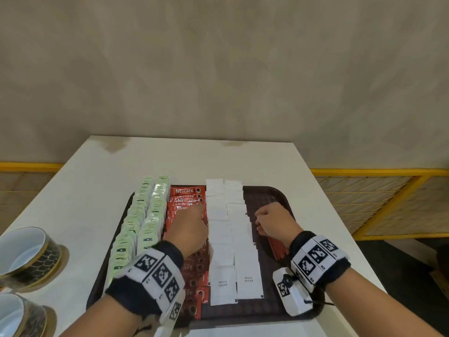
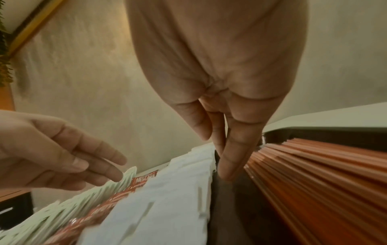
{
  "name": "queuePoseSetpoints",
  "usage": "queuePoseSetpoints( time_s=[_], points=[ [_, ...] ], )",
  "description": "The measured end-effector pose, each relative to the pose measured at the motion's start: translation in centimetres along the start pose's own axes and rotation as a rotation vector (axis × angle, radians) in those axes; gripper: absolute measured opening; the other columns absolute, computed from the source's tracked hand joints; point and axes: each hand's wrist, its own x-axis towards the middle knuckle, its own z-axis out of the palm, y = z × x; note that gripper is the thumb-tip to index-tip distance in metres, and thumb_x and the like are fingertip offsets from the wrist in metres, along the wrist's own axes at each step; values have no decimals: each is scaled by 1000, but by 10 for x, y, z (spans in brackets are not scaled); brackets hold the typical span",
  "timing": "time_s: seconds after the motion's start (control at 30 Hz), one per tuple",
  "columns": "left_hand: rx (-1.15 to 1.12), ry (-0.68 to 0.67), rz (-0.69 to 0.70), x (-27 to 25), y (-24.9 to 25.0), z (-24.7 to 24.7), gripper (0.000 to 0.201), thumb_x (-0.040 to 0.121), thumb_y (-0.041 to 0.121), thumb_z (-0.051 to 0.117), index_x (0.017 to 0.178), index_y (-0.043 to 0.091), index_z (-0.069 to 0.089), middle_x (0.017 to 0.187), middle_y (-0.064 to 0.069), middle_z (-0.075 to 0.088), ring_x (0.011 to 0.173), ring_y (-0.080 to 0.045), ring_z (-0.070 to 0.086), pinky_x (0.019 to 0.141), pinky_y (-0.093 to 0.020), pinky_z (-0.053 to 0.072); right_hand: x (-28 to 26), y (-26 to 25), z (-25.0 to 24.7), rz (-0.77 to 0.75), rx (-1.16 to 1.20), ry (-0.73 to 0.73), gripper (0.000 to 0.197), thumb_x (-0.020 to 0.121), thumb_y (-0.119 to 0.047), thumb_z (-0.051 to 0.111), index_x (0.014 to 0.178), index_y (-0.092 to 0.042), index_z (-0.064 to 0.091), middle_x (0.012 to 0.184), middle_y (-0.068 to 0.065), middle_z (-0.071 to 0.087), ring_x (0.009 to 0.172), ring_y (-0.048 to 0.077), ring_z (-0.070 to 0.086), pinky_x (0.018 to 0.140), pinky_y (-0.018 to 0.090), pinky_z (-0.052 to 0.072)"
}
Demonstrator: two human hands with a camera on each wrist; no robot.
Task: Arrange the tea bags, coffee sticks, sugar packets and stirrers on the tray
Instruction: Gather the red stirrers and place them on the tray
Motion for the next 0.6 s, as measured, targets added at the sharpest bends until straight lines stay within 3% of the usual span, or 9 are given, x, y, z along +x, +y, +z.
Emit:
queuePoseSetpoints(
  time_s=[0.1,0.17,0.23,0.37,0.47,0.53,0.6],
  points=[
    [-48,70,-57,29,5,-16,33,92,-5,37,113,2,61,100,-11,61,86,-20,53,73,-22,39,22,-12,-6,14,79,48,24,90,0,43,90,5,66,85,18,66,78,31,64,83,49,58],
    [-83,80,-115,53,6,-20,28,91,-4,39,90,10,63,96,-6,56,87,-22,51,76,-25,39,36,-19,-6,34,103,59,20,92,-1,46,89,-3,66,85,15,64,78,28,63,83,44,59],
    [-66,51,-157,73,6,-19,31,91,-2,41,70,19,50,92,-7,54,86,-22,50,76,-27,41,50,-23,-3,39,80,66,21,89,-1,46,92,3,67,83,18,64,77,30,63,83,46,56],
    [-21,6,-217,98,3,-6,19,90,-1,45,92,2,64,92,-10,59,101,-30,62,79,-31,47,74,-22,6,65,38,103,21,84,-6,55,95,7,68,92,24,71,91,39,69,82,47,59],
    [-13,-1,-254,106,-1,2,16,89,2,51,94,0,66,98,-13,66,102,-31,63,76,-28,47,79,-25,8,78,42,148,16,81,-8,61,83,6,66,82,21,70,79,35,69,78,49,59],
    [-31,30,-270,112,-4,5,12,88,5,57,94,2,67,99,-11,68,102,-29,64,80,-28,49,82,-26,8,76,28,156,7,81,-8,63,76,-3,63,76,18,67,71,30,65,77,49,60],
    [-54,62,-283,116,-6,7,9,86,7,61,90,4,69,94,-9,68,101,-27,65,82,-29,50,83,-27,8,82,35,156,4,81,-8,66,77,-5,65,78,21,70,73,32,67,77,50,59]
  ],
)
